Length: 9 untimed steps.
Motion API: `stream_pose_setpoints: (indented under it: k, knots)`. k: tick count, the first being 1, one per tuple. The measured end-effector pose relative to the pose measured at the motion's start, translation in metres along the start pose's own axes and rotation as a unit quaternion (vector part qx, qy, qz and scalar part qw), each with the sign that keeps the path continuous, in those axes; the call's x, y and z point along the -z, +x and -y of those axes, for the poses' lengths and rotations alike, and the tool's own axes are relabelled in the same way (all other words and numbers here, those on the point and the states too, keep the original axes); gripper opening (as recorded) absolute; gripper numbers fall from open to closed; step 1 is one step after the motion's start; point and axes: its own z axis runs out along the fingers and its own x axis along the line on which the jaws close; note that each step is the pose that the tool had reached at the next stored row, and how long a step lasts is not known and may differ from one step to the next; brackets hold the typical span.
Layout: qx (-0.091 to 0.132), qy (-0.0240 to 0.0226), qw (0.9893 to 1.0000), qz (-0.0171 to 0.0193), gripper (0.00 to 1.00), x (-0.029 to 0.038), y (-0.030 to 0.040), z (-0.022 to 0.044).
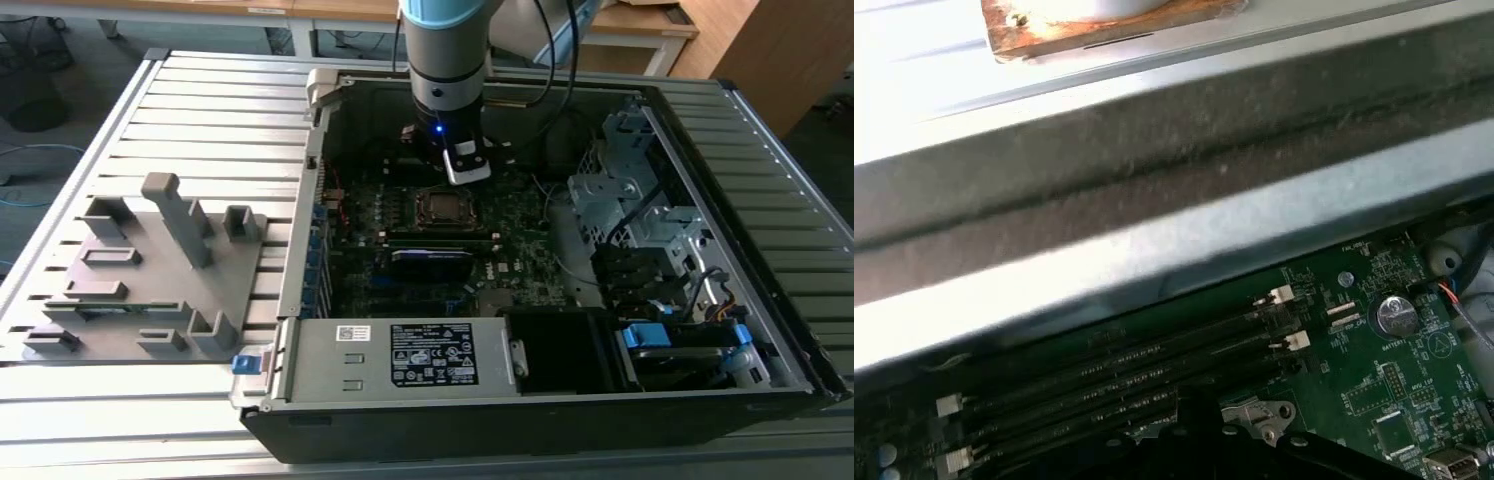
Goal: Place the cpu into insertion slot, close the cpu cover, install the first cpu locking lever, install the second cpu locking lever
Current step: 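Install the first cpu locking lever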
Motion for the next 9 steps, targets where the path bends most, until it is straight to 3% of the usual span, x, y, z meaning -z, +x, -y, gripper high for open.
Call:
stream_pose_setpoints:
  k: [6, 9]
  knots:
    - [-0.008, 0.0017, 1.0, 0.0028, 0.1, -0.0009, 0.0009, -0.0023]
    - [-0.007, 0.002, 1.0, 0.0062, 0.1, -0.0013, 0.0011, -0.0027]
